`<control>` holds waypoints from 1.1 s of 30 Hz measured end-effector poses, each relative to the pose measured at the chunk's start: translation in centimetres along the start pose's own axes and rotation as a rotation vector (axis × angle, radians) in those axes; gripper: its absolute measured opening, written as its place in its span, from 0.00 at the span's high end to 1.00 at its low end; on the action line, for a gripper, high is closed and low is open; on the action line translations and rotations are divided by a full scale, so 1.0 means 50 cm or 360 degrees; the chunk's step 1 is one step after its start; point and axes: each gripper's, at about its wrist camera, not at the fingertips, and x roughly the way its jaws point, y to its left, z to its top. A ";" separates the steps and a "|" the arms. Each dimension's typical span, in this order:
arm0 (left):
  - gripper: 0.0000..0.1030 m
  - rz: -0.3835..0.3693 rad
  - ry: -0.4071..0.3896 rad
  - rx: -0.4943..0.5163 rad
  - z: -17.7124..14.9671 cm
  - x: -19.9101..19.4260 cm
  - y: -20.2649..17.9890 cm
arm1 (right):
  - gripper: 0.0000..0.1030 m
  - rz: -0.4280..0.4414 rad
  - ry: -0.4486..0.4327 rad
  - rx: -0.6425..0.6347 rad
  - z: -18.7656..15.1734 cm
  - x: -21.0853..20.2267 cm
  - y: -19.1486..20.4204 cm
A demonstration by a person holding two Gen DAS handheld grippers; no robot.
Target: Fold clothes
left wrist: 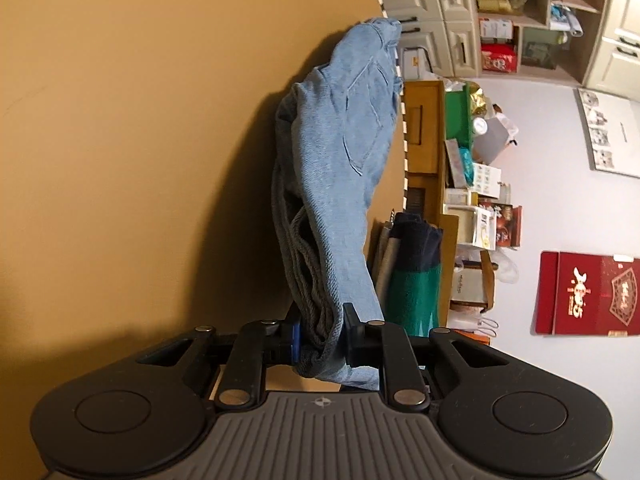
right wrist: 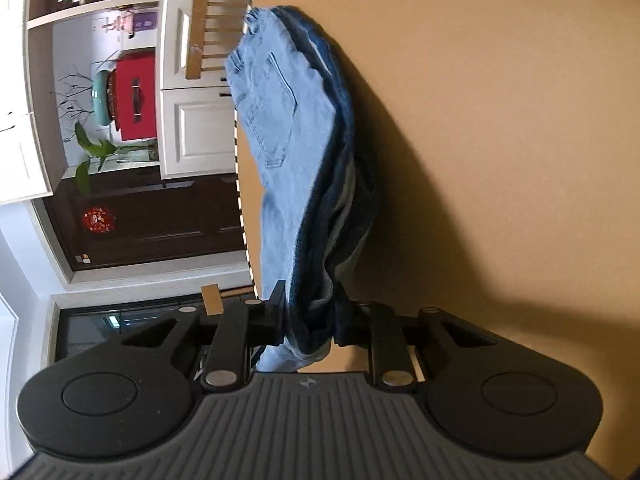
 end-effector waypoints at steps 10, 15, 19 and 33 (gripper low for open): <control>0.81 0.0169 0.0146 -0.0105 -0.168 -0.123 0.007 | 0.81 -0.0106 0.0119 -0.0020 -0.168 -0.089 -0.005; 0.81 0.0218 0.0251 -0.0244 -0.248 -0.202 0.039 | 0.81 -0.0168 0.0138 0.0114 -0.295 -0.141 -0.027; 0.81 0.0239 0.0294 -0.0171 -0.264 -0.258 -0.007 | 0.81 -0.0174 0.0110 0.0113 -0.365 -0.170 0.020; 0.80 0.0249 -0.0012 -0.0357 0.008 -0.182 -0.252 | 0.81 -0.0045 -0.0080 0.0027 -0.097 -0.081 0.226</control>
